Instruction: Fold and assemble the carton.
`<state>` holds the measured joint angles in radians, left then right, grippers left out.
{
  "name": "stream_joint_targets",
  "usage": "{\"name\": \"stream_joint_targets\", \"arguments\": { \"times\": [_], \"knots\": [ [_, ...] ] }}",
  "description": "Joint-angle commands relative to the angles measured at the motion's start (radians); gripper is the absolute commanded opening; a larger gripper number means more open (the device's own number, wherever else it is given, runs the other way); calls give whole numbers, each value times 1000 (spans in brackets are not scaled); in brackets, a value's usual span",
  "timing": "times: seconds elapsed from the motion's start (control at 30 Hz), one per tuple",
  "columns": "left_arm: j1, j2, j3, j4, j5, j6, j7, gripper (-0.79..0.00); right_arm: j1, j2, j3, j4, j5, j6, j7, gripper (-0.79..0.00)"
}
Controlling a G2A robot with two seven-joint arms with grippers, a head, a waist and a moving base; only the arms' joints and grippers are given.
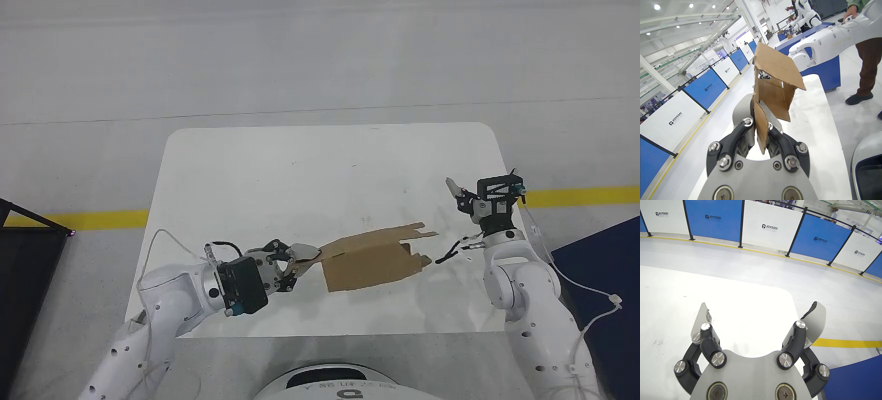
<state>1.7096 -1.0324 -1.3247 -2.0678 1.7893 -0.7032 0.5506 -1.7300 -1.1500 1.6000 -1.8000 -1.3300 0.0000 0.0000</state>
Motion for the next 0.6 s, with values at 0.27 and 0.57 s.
{"name": "stream_joint_targets", "arguments": {
  "times": [0.27, 0.57],
  "knots": [
    [0, 0, 0, 0, 0, 0, 0, -785, -1, 0, 7, -21, 25, -48, 2, 0],
    [-1, -1, 10, -3, -7, 6, -10, -785, -56, 16, 65, -95, 59, -334, -13, 0]
  ]
}}
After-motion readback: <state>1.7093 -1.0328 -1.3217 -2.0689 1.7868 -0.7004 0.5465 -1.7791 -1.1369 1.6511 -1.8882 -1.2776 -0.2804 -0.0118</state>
